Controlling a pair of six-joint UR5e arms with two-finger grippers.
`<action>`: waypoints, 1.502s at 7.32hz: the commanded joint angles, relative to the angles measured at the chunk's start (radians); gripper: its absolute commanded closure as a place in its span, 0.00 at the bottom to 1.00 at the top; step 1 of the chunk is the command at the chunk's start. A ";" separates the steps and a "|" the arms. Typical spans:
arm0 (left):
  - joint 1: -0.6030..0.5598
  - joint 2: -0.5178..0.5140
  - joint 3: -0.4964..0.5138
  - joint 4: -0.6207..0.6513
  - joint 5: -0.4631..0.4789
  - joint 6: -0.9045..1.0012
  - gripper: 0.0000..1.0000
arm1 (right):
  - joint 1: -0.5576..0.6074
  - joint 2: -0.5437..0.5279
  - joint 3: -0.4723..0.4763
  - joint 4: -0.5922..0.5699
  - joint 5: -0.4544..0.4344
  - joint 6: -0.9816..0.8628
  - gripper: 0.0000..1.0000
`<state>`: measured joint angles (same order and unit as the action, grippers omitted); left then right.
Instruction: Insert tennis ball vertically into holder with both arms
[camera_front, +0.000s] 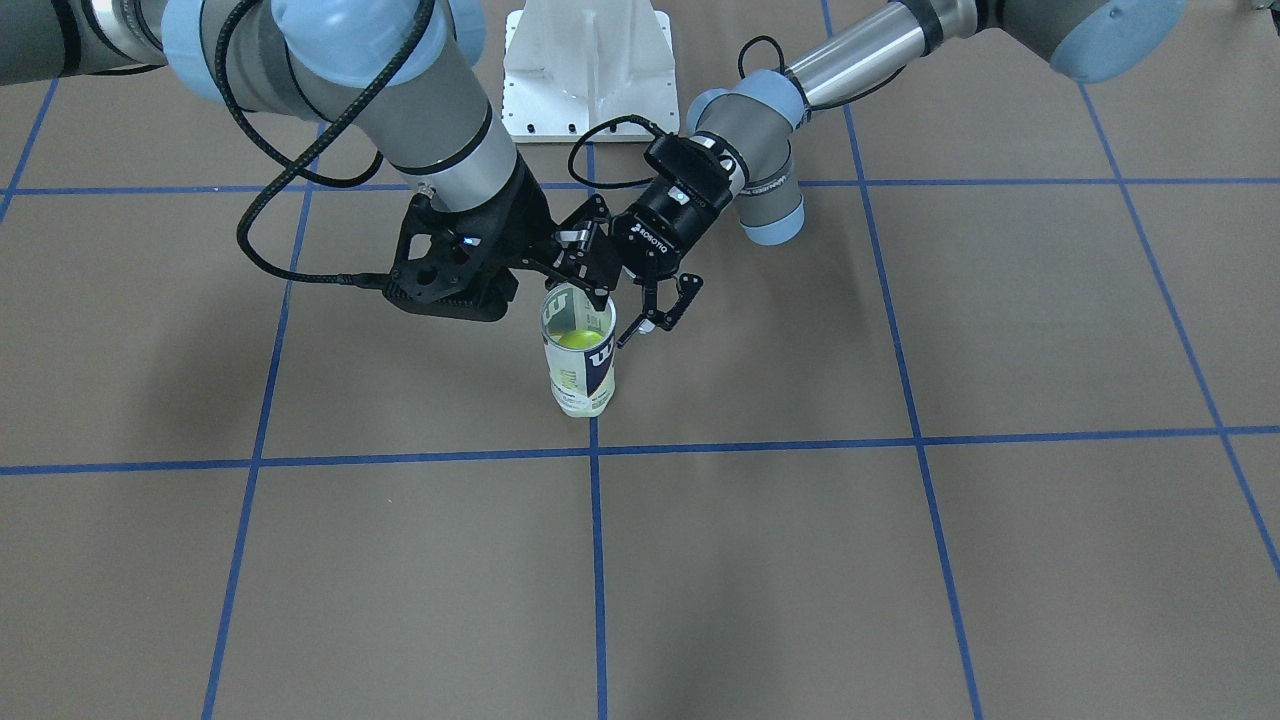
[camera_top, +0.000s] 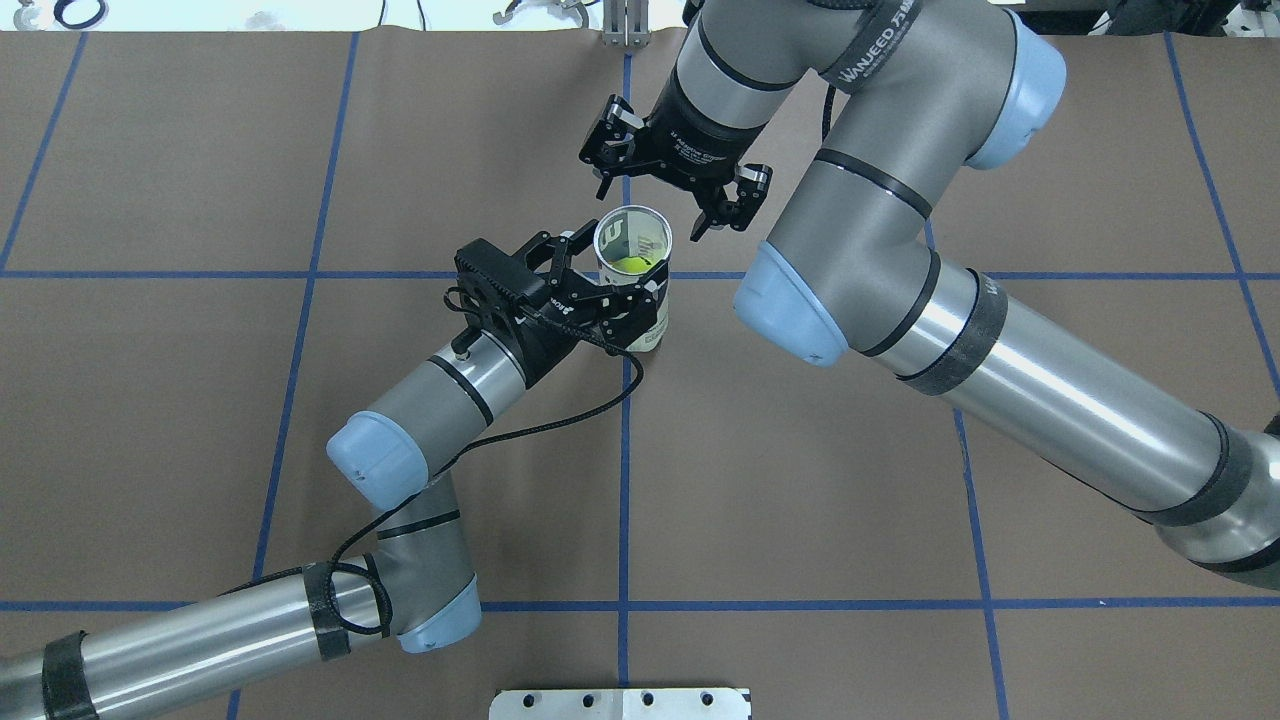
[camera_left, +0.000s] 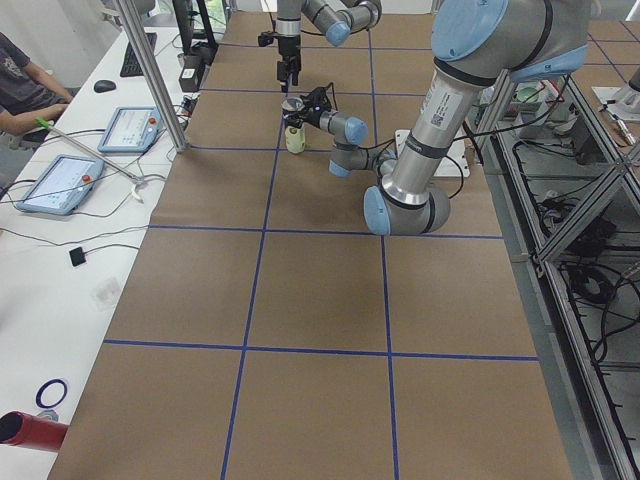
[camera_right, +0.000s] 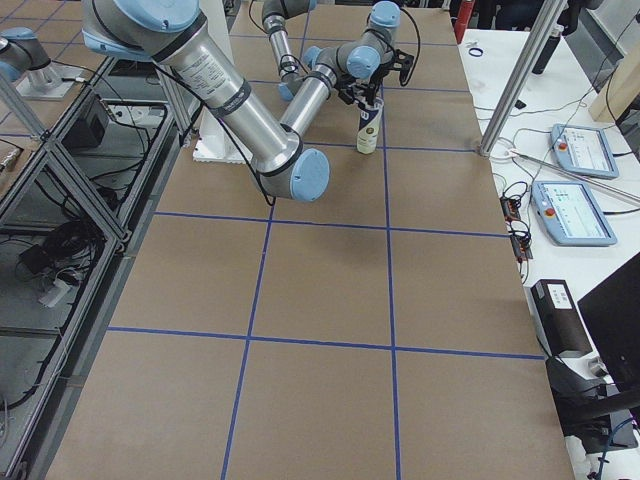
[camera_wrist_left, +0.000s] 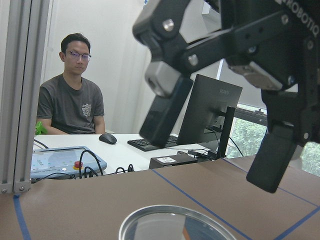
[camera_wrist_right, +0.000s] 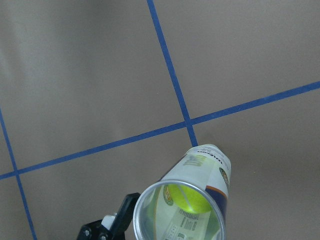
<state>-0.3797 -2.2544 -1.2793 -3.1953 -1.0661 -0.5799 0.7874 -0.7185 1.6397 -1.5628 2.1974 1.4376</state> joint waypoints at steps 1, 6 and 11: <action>-0.001 0.047 -0.072 0.002 -0.002 0.002 0.01 | 0.025 -0.021 0.006 0.000 0.014 0.000 0.00; -0.023 0.455 -0.488 0.034 -0.012 -0.001 0.01 | 0.223 -0.263 0.072 0.001 0.111 -0.288 0.00; -0.322 0.500 -0.485 0.546 -0.024 -0.165 0.01 | 0.398 -0.393 -0.006 0.001 0.107 -0.683 0.00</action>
<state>-0.6248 -1.7587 -1.7650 -2.8175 -1.0797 -0.6781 1.1469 -1.0945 1.6617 -1.5607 2.3050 0.8467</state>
